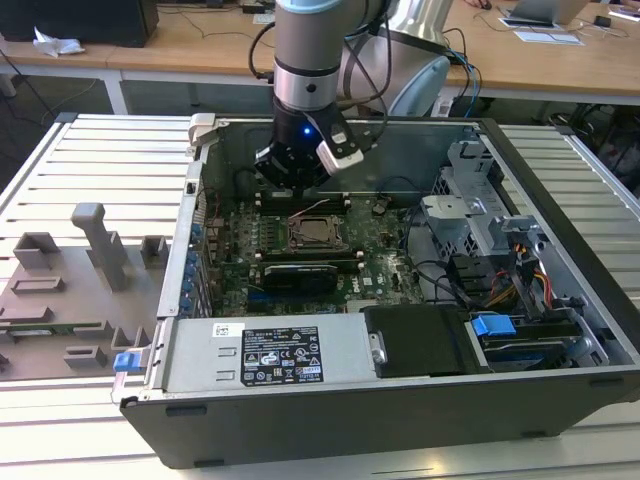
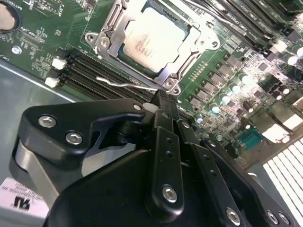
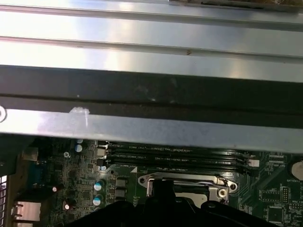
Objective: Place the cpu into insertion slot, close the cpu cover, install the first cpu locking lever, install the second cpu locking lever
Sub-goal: 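Install the first cpu locking lever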
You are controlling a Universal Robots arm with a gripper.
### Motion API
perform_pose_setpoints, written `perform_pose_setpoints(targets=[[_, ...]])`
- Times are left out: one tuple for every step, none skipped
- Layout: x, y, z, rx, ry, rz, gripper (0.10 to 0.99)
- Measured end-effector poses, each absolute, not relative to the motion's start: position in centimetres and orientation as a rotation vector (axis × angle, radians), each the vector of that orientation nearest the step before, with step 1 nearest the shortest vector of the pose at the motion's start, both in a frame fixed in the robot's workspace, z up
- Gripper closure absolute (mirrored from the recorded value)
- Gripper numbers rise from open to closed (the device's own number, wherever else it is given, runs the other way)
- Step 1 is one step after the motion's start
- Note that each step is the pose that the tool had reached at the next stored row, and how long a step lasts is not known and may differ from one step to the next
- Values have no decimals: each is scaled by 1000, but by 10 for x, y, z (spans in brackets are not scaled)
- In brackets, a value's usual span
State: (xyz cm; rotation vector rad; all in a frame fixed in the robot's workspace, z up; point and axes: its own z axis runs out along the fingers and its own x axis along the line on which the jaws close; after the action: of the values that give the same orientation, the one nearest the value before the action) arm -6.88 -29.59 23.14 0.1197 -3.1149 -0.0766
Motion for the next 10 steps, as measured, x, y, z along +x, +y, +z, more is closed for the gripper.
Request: perform_pose_setpoints(targets=[[-69, -296, 230, 120, -3115, -77, 980], [-69, -296, 227, 120, -3115, -77, 980], [-69, -296, 223, 120, -3115, -77, 980], [-69, -296, 222, 120, -3115, -77, 980], [-69, -296, 220, 120, -3115, -77, 980], [-69, -296, 220, 120, -3115, -79, 980], [-69, -296, 219, 120, -3115, -84, 980], [-69, -296, 219, 120, -3115, -94, 980], [-69, -296, 219, 120, -3115, -106, 980], [-69, -296, 219, 120, -3114, -123, 980]])
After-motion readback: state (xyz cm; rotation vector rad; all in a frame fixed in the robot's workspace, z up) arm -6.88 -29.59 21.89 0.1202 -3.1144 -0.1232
